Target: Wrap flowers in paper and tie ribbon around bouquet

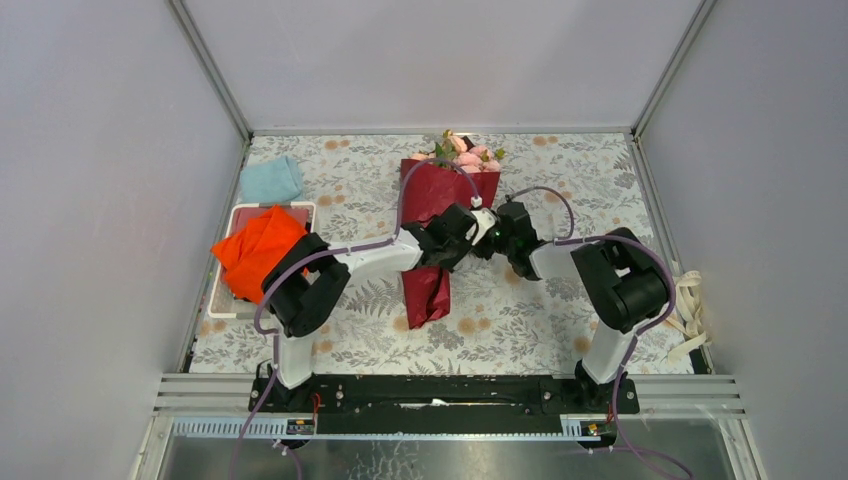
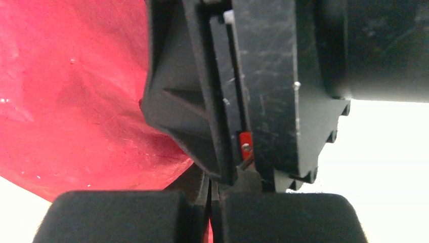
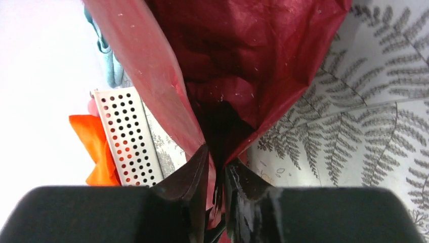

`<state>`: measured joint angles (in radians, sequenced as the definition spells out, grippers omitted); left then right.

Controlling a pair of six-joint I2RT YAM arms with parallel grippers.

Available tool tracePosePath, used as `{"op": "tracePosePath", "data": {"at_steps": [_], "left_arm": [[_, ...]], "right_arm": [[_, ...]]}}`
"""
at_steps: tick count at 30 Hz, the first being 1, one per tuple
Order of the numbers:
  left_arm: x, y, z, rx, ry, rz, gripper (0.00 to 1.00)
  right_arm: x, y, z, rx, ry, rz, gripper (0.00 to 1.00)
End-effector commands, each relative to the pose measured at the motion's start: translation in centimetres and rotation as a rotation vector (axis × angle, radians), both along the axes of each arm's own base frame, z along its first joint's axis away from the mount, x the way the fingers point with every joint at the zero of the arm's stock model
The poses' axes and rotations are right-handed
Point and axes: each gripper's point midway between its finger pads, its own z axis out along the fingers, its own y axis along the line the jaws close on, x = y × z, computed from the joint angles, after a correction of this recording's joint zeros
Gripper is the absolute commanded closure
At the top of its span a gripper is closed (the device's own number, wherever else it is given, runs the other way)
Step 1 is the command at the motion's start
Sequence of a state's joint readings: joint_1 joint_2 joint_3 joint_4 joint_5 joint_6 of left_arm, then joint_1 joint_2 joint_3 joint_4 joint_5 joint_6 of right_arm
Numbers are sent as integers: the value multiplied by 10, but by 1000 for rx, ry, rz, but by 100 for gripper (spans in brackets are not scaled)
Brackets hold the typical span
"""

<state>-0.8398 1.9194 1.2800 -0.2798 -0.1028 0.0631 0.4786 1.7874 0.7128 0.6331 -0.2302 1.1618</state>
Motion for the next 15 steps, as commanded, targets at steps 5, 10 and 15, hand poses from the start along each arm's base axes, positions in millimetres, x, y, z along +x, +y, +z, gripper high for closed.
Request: {"op": "tracePosePath", "data": {"at_steps": [5,10,15], "left_arm": [[11,7,4,-97,51,59,100],[10,7,5,-106,55,55,100],[10,7,6,-105,54,52,100]], "right_arm": [[19,-40,34,-296,-146,92,34],[33,-143,57,-547,-176,-84,25],[20,-308,59,-794,-68,-464,14]]}}
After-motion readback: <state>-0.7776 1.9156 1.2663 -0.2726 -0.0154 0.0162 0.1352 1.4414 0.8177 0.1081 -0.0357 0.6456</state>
